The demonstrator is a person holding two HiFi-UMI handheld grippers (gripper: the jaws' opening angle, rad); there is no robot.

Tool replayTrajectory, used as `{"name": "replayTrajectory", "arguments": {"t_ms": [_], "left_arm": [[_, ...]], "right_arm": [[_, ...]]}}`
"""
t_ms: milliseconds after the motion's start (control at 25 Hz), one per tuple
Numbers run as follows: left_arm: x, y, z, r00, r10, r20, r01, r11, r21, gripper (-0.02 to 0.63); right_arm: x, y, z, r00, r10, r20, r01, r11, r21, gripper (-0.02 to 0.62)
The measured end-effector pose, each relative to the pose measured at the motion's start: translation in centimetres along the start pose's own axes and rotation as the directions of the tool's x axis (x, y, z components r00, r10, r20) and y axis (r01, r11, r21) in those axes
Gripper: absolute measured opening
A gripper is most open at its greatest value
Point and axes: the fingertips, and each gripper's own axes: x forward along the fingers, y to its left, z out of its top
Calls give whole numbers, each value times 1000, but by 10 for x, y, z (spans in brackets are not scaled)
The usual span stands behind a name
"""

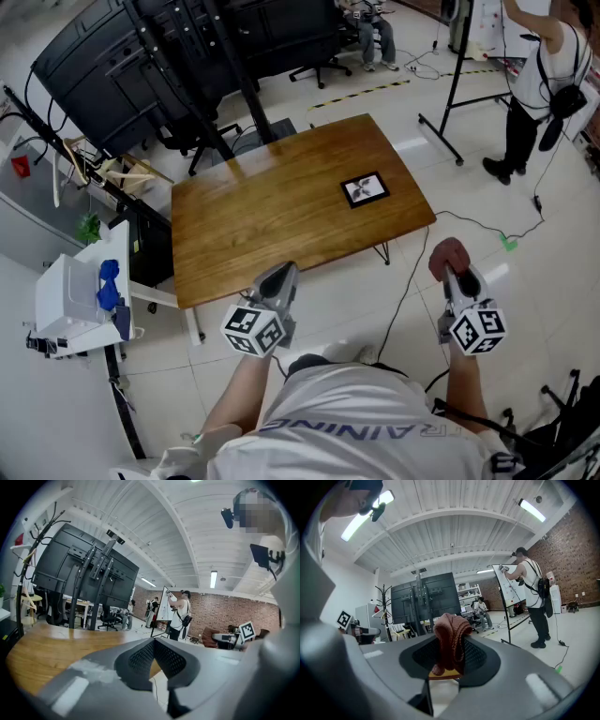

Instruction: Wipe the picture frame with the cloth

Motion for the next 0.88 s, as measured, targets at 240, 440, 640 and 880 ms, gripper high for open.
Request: {"name": "replayTrajectory", "arguments": {"t_ms": [240,440,640,880], "left_arm": [[44,-15,3,1000,-7,13,7,1000,-8,3],[85,-12,1,999,-50,-8,50,999,-2,3],[141,18,-3,998,-59,-18,58,998,-39,3],[214,72,16,999,-52,-9,51,995,-86,3]], "right_arm": [[23,-27,3,999,36,-2,-36,999,19,120],[48,-32,-1,999,37,-29,-36,999,24,120],[90,-47,1,997,22,-73,-22,1000,3,120],[188,-60,34,995,26,-101,-31,998,-48,120]]}}
